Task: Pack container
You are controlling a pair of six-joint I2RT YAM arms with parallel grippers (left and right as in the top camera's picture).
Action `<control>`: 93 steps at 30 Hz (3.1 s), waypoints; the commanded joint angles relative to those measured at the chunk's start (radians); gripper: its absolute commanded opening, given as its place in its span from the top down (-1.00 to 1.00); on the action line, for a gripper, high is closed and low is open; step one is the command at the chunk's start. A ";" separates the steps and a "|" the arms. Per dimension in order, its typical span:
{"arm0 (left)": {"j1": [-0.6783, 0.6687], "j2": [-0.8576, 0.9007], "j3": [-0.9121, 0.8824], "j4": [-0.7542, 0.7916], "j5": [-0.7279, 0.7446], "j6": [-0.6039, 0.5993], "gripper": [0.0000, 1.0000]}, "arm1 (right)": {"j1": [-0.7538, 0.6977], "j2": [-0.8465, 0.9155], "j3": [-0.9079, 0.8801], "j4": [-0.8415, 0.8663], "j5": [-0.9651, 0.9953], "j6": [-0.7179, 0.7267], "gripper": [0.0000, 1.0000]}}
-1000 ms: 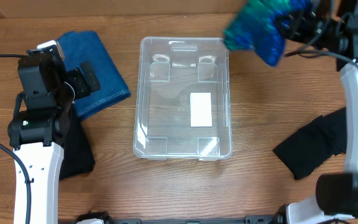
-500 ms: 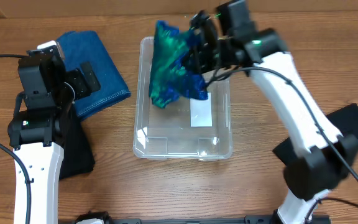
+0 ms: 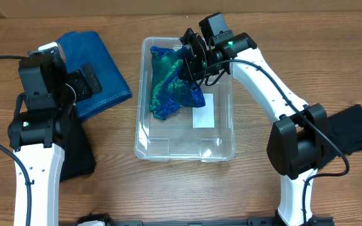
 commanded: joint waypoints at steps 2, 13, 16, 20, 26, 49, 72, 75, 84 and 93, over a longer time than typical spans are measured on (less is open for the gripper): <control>0.010 0.002 0.029 0.002 0.007 0.024 -1.00 | -0.003 -0.011 0.007 0.008 -0.019 -0.015 -0.78; 0.010 0.002 0.029 0.002 0.005 0.024 -1.00 | -0.003 -0.069 0.051 -0.102 0.560 0.087 -1.00; 0.010 0.002 0.029 0.002 0.004 0.024 -1.00 | -0.008 -0.171 0.093 -0.105 0.644 0.114 -1.00; 0.010 0.002 0.029 0.010 0.004 0.024 -1.00 | -0.082 -0.336 0.095 -0.115 0.745 0.239 -1.00; 0.010 0.002 0.029 0.012 0.004 0.024 -1.00 | -0.336 -0.497 0.095 -0.334 0.736 0.494 -1.00; 0.010 0.002 0.029 0.008 0.004 0.024 -1.00 | -1.178 -0.864 -0.972 -0.099 0.362 0.446 -1.00; 0.010 0.002 0.029 0.002 0.005 0.023 -1.00 | -1.219 -0.793 -1.455 0.620 0.017 0.229 -0.15; 0.010 0.002 0.029 0.002 0.005 0.023 -1.00 | -1.219 -0.780 -1.455 0.620 0.017 0.229 0.53; 0.010 0.002 0.029 0.002 0.005 0.023 -1.00 | -1.141 -0.783 -1.336 0.557 -0.142 0.262 0.92; 0.010 0.002 0.029 0.002 0.005 0.023 -1.00 | -0.715 -0.784 -0.634 0.185 -0.091 0.244 0.93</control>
